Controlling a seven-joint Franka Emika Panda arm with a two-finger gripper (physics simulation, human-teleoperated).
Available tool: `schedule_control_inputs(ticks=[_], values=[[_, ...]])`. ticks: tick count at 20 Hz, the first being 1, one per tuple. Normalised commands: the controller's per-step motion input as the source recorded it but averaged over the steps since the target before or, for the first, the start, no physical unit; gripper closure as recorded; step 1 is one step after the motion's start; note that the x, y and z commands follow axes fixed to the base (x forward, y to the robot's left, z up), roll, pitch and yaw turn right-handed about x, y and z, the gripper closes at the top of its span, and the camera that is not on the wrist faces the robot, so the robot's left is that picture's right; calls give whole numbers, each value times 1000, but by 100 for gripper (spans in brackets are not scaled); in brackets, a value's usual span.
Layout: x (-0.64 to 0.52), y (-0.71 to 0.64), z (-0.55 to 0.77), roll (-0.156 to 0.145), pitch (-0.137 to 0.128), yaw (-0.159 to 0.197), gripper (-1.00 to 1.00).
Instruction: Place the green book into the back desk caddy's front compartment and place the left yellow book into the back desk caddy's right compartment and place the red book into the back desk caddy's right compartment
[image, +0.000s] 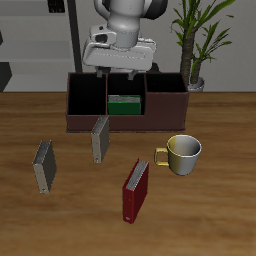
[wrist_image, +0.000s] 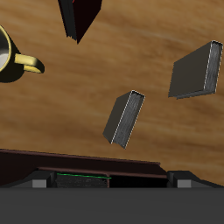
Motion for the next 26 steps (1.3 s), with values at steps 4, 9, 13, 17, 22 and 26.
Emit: schedule_control_inputs(ticks=[4,9,13,17,22,26], values=[[79,36,-154,29,-22,-194,-100],[149,-127,-140,-2,7,-154,-100],[154,-86,-207,75,20,-107,-100],[100,-89,-134,48,12,-15,-100],[143,-121,-170,29,19,30,-100],[178,-78,-243,47,29,-13,-100]])
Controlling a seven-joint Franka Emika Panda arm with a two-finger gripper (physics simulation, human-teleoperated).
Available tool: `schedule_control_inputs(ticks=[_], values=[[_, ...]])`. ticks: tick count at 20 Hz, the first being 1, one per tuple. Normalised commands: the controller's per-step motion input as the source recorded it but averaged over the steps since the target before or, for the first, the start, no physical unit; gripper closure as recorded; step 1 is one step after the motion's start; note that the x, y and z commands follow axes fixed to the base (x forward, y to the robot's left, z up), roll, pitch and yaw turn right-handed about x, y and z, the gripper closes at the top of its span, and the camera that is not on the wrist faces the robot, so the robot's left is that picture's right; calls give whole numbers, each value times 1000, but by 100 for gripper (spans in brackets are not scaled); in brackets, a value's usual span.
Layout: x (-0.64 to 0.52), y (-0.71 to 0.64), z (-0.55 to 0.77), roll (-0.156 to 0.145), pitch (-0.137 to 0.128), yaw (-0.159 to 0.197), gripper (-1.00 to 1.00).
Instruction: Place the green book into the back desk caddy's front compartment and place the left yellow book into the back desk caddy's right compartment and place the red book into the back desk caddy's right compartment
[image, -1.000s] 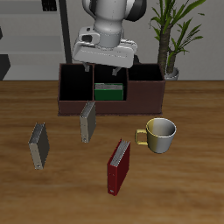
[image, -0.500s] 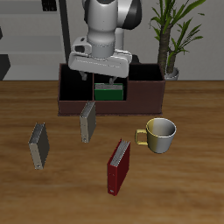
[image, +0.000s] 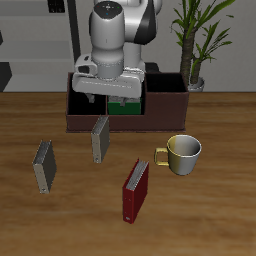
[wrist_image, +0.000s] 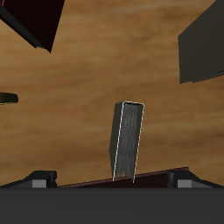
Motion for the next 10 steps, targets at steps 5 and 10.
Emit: schedule_control_inputs(ticks=[5,10], values=[[163,-270,-52,10,4,-72,-100],[120,-255,5,5,0,-40,-100]])
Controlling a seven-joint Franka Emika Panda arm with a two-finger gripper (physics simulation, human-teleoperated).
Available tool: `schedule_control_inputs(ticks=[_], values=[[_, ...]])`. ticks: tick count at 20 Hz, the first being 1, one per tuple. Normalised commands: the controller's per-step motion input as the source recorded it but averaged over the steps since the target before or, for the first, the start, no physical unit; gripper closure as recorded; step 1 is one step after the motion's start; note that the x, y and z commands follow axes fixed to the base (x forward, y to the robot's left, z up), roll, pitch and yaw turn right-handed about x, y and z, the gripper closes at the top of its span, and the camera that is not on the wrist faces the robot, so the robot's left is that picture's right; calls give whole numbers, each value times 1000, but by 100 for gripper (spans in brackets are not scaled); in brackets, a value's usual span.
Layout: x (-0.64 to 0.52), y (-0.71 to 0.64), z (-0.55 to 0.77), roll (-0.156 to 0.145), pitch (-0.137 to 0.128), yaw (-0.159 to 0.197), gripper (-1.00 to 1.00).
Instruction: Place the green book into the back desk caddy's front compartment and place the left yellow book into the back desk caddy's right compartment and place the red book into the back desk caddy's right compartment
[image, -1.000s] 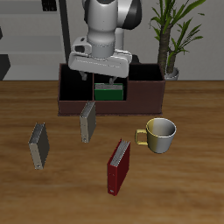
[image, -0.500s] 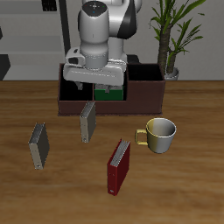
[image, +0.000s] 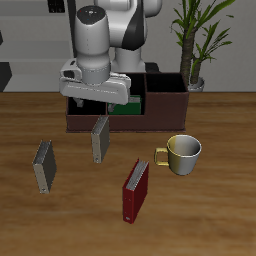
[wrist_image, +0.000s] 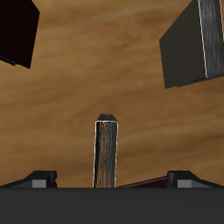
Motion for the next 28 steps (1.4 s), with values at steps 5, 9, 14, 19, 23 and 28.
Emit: schedule_control_inputs(ticks=[5,9,14,19,23,28], values=[[107,-68,-160,19,24,-18,-100],[-32,147,-207,9,-18,79,-100],[-25,80,-152,6,-1,7,-100],[-42,35,-72,-1,-19,12,-100],[-151,-13,-176,11,-59,30,-100],[-51,5,-204,-5,-17,-9,-100]])
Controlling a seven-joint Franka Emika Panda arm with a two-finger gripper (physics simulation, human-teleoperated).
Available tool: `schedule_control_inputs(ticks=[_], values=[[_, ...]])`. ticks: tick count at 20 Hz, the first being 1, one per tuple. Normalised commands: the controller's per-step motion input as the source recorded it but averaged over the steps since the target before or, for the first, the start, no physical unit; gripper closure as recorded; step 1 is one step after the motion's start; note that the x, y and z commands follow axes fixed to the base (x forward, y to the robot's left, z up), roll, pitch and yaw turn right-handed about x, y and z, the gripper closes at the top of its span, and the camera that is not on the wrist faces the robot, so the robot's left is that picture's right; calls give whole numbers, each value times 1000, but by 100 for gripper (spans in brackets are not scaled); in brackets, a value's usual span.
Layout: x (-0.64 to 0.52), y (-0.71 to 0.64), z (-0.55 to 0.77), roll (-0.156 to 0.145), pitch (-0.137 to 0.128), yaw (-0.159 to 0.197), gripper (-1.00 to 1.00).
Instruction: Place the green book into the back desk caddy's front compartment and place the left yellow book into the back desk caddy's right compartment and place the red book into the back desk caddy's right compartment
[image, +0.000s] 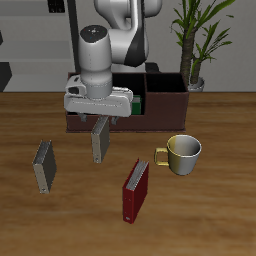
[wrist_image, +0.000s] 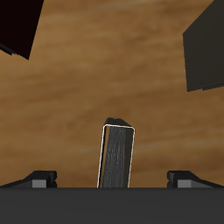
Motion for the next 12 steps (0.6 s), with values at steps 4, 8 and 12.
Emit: schedule_control_inputs(ticks=[4,8,12], values=[[-17,-14,-156,-17,-18,23,-100],[19,-39,-134,-4,8,-9,-100],[7,-3,-112,-12,3,-1,-100]])
